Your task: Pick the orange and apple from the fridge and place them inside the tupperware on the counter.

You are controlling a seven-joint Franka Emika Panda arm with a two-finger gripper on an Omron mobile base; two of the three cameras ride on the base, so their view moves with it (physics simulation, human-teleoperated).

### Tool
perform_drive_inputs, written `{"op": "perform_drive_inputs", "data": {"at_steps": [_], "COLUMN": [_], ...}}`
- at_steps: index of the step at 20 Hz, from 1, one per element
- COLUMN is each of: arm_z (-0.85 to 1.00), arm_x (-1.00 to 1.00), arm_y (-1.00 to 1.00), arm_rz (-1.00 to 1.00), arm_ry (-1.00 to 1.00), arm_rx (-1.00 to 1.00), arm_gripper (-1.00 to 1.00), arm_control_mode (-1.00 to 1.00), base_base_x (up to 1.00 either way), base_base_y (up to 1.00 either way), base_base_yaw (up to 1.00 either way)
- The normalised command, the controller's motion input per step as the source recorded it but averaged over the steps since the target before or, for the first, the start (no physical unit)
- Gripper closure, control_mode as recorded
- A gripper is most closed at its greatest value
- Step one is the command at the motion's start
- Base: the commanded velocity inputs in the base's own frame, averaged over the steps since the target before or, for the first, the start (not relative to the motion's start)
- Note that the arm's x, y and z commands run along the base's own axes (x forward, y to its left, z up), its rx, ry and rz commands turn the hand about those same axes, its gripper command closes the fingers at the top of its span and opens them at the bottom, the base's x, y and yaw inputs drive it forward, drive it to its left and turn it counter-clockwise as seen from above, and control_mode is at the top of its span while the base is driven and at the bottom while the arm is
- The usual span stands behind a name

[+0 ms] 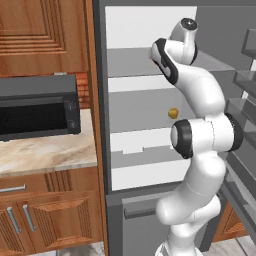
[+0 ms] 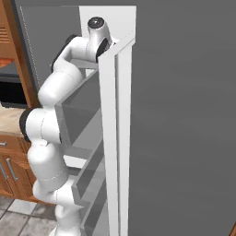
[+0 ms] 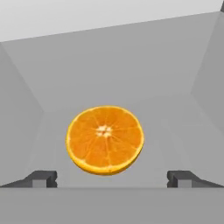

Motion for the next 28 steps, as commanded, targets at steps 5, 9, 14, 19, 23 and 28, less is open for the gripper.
{"op": "perform_drive_inputs", "data": {"at_steps": [5,9,14,19,23,28], "arm_z": [-0.1,-0.1,-0.12,-0.32,-0.34,-0.06], "arm_x": [0.39,0.4,0.33,0.03,0.08,0.07], "arm_y": [-0.14,-0.04,0.0,0.0,0.0,0.0], "arm_rz": [0.0,0.0,0.0,0.0,0.0,0.0], "arm_ry": [0.0,0.0,0.0,0.04,0.04,-0.01], "arm_rx": [0.0,0.0,0.0,0.0,0.0,0.0], "arm_gripper": [-1.0,-1.0,-1.0,-1.0,-1.0,1.0], "arm_control_mode": [-1.0,-1.0,-1.0,-1.0,-1.0,-1.0], "base_base_x": [0.0,0.0,0.0,0.0,0.0,0.0], "base_base_y": [0.0,0.0,0.0,0.0,0.0,0.0], "base_base_yaw": [0.0,0.0,0.0,0.0,0.0,0.0]}}
